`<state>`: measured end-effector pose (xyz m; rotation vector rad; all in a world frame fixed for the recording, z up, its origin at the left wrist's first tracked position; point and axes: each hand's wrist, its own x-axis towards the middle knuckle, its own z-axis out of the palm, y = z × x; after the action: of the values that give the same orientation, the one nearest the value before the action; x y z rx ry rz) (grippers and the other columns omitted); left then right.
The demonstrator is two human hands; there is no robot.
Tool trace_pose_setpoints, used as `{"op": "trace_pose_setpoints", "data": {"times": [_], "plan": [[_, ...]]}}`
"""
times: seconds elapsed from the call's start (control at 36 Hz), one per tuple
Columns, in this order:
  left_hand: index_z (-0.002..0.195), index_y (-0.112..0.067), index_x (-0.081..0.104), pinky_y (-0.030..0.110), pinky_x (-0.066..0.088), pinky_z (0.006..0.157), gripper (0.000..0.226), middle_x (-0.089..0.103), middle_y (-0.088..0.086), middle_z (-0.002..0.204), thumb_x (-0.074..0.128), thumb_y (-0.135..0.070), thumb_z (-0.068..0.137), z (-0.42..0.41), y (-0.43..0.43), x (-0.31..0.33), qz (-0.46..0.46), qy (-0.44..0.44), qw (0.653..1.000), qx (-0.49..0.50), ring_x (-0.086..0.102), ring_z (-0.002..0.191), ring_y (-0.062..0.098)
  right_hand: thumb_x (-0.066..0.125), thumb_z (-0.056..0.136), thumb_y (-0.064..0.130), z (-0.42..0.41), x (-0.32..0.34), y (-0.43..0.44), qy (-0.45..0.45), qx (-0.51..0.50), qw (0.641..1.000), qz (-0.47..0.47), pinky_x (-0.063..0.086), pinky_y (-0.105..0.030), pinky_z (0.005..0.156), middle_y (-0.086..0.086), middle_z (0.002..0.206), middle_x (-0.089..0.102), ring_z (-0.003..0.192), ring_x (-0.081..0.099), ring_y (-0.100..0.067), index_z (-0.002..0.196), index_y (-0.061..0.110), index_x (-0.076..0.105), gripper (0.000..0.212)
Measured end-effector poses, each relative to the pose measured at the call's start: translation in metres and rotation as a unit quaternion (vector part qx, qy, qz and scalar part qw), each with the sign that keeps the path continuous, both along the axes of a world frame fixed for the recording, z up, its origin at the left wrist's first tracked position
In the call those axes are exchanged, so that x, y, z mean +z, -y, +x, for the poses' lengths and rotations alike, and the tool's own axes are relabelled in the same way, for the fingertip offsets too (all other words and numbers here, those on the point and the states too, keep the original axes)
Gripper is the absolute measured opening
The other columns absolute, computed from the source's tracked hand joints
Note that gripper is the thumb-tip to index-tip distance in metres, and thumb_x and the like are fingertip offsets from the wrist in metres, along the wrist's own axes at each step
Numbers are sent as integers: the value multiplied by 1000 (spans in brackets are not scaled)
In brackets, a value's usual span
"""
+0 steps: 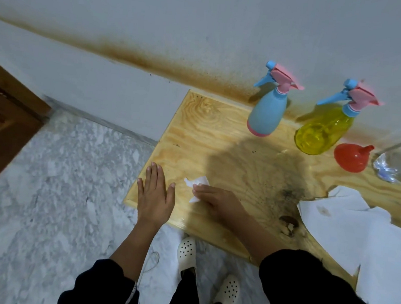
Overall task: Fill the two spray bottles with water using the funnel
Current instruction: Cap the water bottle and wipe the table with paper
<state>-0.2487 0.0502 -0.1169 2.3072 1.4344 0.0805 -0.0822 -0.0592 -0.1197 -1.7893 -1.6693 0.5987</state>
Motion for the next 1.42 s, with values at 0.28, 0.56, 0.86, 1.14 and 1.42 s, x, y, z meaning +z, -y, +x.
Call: {"op": "trace_pose_setpoints", "data": {"times": [0.28, 0.56, 0.86, 1.14, 1.42], "plan": [[150, -10, 2, 35, -13, 116, 84, -6, 2, 159, 2, -60, 83, -1, 1, 4, -16, 6, 1000, -9, -17, 140, 5, 59, 82, -2, 26, 23, 18, -117, 20, 980, -157, 42, -11, 89, 1, 117, 66, 107, 58, -1, 106, 15, 71, 31], [150, -10, 5, 29, -15, 114, 82, -2, 3, 159, 6, -60, 86, -5, -1, 3, -1, 15, 1000, -23, -13, 141, 6, 59, 90, 7, 69, 49, -17, -261, -394, 881, 41, 42, -1, 75, 8, 110, 63, 104, 57, -4, 112, 17, 67, 26], [150, -17, 1, 25, -24, 111, 76, -8, -3, 158, 7, -62, 89, -14, -10, -2, 25, -5, 998, -61, -17, 143, 8, 46, 90, 1, 53, 32, -119, -197, -385, 901, 15, 38, -29, 106, -13, 127, 60, 121, 53, -23, 119, 13, 64, 36], [149, -11, 18, 30, -10, 117, 70, 11, 3, 158, 23, -56, 95, -18, -13, -8, 42, 7, 997, -61, 5, 146, 17, 42, 81, -11, -3, 21, -187, -36, -168, 984, -40, 34, -22, 100, -9, 133, 56, 130, 45, -20, 120, 13, 62, 50], [147, -8, 26, 36, 4, 118, 70, 23, 8, 155, 31, -53, 94, -19, -14, -10, 38, 13, 998, -58, 11, 145, 17, 54, 70, -7, -16, 20, -157, 47, 55, 997, -10, 52, -33, 84, -9, 110, 70, 100, 67, -26, 106, 10, 70, 43]]}}
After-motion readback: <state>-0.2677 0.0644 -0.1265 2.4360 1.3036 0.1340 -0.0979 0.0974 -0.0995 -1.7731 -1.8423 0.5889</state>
